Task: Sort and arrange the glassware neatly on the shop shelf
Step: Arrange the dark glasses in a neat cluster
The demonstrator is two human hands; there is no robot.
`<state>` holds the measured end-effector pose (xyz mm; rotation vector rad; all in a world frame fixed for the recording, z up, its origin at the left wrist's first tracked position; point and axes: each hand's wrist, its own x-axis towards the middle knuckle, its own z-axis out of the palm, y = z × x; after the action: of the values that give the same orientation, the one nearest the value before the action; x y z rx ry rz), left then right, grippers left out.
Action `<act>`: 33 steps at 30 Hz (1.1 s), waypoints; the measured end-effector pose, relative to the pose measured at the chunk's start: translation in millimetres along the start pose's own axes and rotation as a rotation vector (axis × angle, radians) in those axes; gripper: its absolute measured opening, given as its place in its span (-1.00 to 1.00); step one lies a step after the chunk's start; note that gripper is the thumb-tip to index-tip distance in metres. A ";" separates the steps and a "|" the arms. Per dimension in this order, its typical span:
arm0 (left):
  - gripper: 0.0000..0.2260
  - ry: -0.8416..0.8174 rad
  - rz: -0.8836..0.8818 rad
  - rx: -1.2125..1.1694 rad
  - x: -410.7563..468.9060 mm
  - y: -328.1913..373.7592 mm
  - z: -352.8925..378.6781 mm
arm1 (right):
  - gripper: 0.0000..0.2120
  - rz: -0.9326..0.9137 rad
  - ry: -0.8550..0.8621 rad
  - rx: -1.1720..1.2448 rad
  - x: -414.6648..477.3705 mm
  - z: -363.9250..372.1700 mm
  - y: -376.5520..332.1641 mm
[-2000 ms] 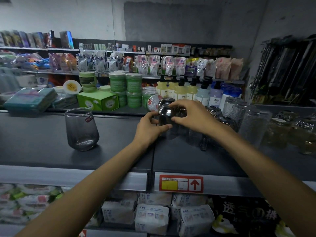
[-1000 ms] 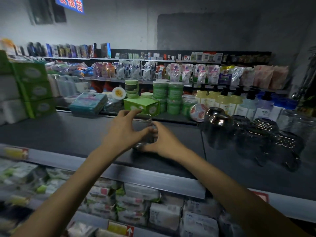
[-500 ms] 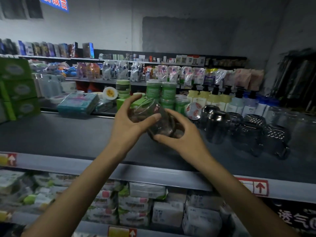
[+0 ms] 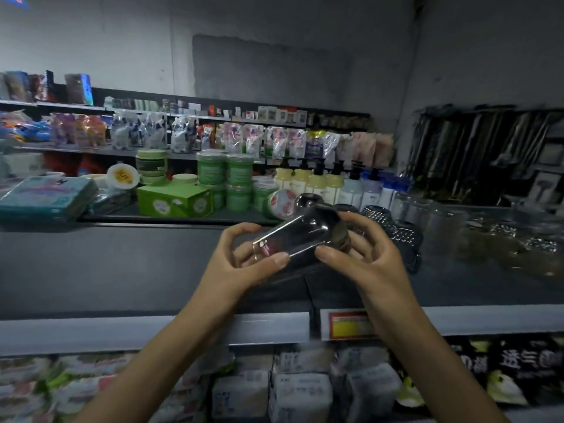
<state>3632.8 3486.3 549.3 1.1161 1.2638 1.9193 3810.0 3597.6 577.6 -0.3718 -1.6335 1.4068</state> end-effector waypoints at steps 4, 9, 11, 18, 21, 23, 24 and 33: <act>-0.35 -0.203 0.060 0.321 9.7 -3.8 11.0 | -0.34 -0.009 0.002 -0.074 -1.7 -24.4 -6.3; -0.44 -0.261 0.109 0.605 34.5 -16.2 32.2 | -0.35 -0.055 0.000 -0.190 11.6 -42.6 1.9; -0.47 -0.233 0.088 0.646 45.7 -24.0 39.3 | -0.34 -0.078 -0.007 -0.212 19.8 -48.1 11.0; -0.44 -0.118 0.027 0.701 65.2 -48.9 60.8 | -0.38 -0.113 -0.056 -0.228 40.1 -69.5 46.4; -0.52 -0.086 0.020 0.725 67.8 -55.0 67.2 | -0.38 -0.168 -0.081 -0.304 46.1 -73.5 54.9; -0.55 -0.080 0.007 0.727 68.0 -57.4 70.0 | -0.40 -0.216 -0.091 -0.371 48.4 -73.6 58.5; -0.56 -0.076 0.004 0.719 68.8 -57.1 69.7 | -0.42 -0.243 -0.093 -0.402 49.7 -73.0 59.2; -0.39 -0.049 0.013 0.740 67.5 -68.8 64.8 | -0.37 -0.456 -0.088 -0.760 46.2 -78.8 80.6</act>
<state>3658.2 3596.0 521.0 1.4993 2.0156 1.4295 3820.8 3704.2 519.7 -0.3314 -2.1237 0.4364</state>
